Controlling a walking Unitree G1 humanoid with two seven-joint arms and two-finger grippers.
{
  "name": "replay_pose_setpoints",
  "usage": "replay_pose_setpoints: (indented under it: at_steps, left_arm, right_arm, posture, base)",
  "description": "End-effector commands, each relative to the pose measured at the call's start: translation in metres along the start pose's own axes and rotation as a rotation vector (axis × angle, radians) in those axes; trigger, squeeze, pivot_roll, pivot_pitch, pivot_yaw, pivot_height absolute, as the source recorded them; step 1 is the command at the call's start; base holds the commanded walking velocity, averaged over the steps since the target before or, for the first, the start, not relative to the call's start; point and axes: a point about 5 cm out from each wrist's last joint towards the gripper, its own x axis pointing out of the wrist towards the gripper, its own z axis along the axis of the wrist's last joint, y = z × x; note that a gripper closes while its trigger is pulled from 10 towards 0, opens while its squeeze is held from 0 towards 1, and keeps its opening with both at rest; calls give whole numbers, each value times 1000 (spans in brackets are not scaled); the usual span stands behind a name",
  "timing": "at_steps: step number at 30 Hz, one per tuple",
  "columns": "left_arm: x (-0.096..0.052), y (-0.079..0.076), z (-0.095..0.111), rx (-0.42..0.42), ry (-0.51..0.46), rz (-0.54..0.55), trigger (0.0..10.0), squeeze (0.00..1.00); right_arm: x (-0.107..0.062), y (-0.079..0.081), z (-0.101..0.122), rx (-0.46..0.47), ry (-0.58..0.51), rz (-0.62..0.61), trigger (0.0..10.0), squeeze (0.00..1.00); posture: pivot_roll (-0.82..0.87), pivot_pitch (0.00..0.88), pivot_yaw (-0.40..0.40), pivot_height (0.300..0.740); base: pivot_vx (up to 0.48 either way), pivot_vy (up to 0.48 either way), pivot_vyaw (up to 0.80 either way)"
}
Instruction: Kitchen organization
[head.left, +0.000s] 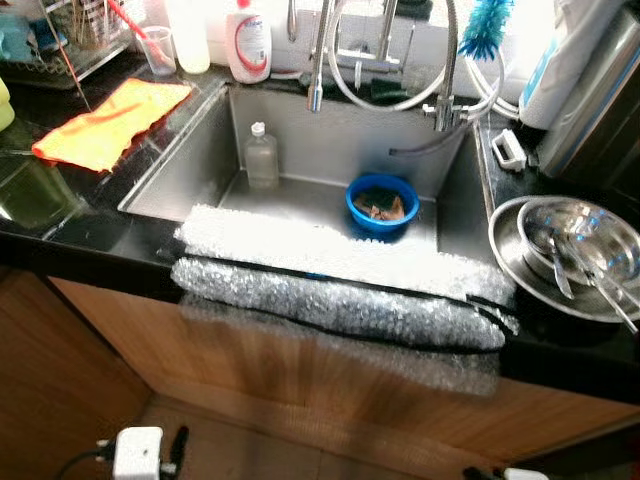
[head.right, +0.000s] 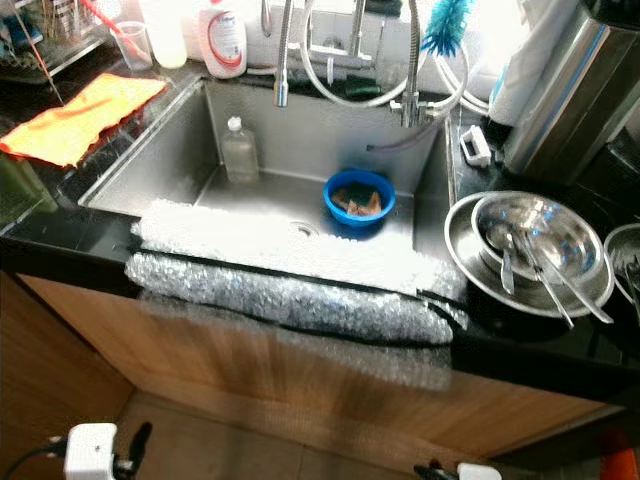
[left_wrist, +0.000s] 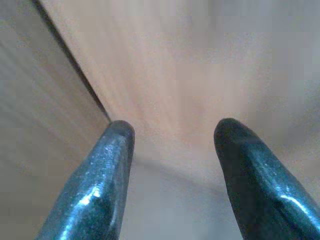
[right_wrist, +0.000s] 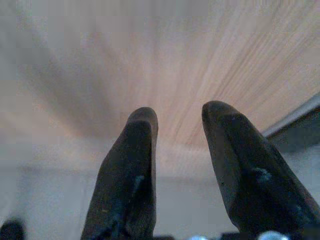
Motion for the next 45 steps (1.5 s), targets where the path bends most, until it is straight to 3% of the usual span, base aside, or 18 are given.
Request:
replay_pose_setpoints:
  at_steps: [1,3,5,9,11,15,16,19,21,27,31,35,45]
  left_arm:
    - [6,5,27,-11,-86,49,10000,0]
    - [7,8,45,-13,-149,84,10000,0]
    - [3,8,64,-7,-209,111,10000,0]
    - [-4,3,75,9,-234,82,10000,0]
    - [-8,4,102,33,-314,69,10000,0]
    - [-8,7,131,33,-375,118,10000,0]
    - [-4,5,144,2,-400,118,10000,0]
    - [0,-4,159,15,-452,72,10000,0]
    - [7,-19,179,2,-518,-7,10000,0]
    - [10,-39,193,-18,-528,-113,10000,0]
    - [16,-49,185,-29,-479,-163,10000,0]
    - [16,-54,185,-45,-468,-198,10000,0]
    - [23,-66,189,-45,-477,-244,10000,0]
  right_arm:
    - [1,-7,13,-9,-76,-37,10000,0]
    - [-1,-9,37,-18,-156,-65,10000,0]
    - [-13,-8,72,-36,-257,-90,10000,0]
    - [-22,-1,92,-48,-314,-90,10000,0]
    - [-27,5,115,-65,-398,-103,10000,0]
    - [-29,8,133,-67,-441,-138,10000,0]
    - [-29,14,146,-86,-462,-131,10000,0]
    - [-24,21,160,-116,-501,-113,10000,0]
    - [-17,27,176,-77,-541,-103,10000,0]
    - [-19,32,185,-63,-549,-102,10000,0]
    - [-22,30,188,-73,-553,-134,10000,0]
    - [-24,32,196,-87,-585,-126,10000,0]
    - [-17,36,193,-53,-575,-117,10000,0]
  posture:
    - [49,58,-40,740]
    - [45,53,-36,740]
    - [32,46,-31,740]
    - [31,45,-30,740]
    - [31,52,-26,740]
    - [34,64,-25,740]
    - [37,73,-30,740]
    - [28,80,-32,740]
    - [38,77,-32,740]
    - [33,79,-33,740]
    - [26,96,-27,740]
    - [22,97,-25,740]
    - [-5,100,1,740]
  base:
    - [0,0,0]
    - [0,0,0]
    - [0,0,0]
    - [0,0,0]
    - [0,0,0]
    - [0,0,0]
    - [0,0,0]
    - [0,0,0]
    - [0,0,0]
    - [0,0,0]
    - [0,0,0]
    - [0,0,0]
    - [0,0,0]
